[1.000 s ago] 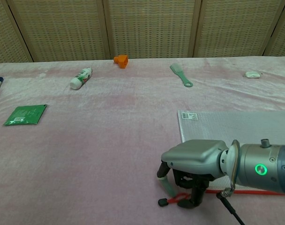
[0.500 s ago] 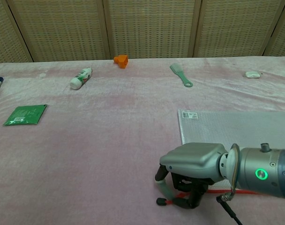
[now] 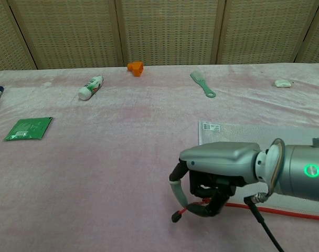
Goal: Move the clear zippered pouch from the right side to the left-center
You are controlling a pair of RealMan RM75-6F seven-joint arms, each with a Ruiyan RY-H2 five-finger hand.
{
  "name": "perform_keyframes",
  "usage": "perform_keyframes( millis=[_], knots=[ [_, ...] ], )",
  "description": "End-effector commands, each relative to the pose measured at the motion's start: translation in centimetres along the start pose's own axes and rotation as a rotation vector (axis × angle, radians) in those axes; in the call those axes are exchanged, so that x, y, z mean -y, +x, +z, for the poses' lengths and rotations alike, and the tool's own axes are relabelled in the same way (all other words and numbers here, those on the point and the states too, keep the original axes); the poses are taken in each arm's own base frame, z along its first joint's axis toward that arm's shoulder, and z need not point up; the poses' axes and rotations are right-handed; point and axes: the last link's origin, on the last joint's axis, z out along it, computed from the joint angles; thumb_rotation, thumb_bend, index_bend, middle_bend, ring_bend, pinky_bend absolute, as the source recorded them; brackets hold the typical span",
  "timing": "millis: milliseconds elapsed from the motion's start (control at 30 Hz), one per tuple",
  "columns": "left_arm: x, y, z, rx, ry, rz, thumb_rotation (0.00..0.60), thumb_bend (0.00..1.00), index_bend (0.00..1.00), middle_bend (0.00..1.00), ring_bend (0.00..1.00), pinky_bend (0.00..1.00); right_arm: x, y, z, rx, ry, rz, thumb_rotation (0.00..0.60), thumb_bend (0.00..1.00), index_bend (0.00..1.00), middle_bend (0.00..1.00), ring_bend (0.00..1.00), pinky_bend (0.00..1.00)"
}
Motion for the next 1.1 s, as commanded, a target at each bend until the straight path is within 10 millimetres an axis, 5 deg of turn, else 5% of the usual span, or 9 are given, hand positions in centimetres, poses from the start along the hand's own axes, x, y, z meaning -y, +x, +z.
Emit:
perform_keyframes(
  millis=[33,1100],
  knots=[
    [0.0,0.0,0.0,0.000,-0.002,-0.001,0.600,0.00,0.00,0.00,0.00,0.00,0.2,0.8,-0.5,-0.019,0.013,0.032,0.600,0.70,0.78,1.00,0.98,1.00],
    [0.3,0.4,0.0,0.002,-0.007,-0.023,0.600,0.00,0.00,0.00,0.00,0.00,5.1,13.7,-3.5,-0.115,0.161,0.437,0.600,0.70,0.81,1.00,0.98,1.00]
  ],
)
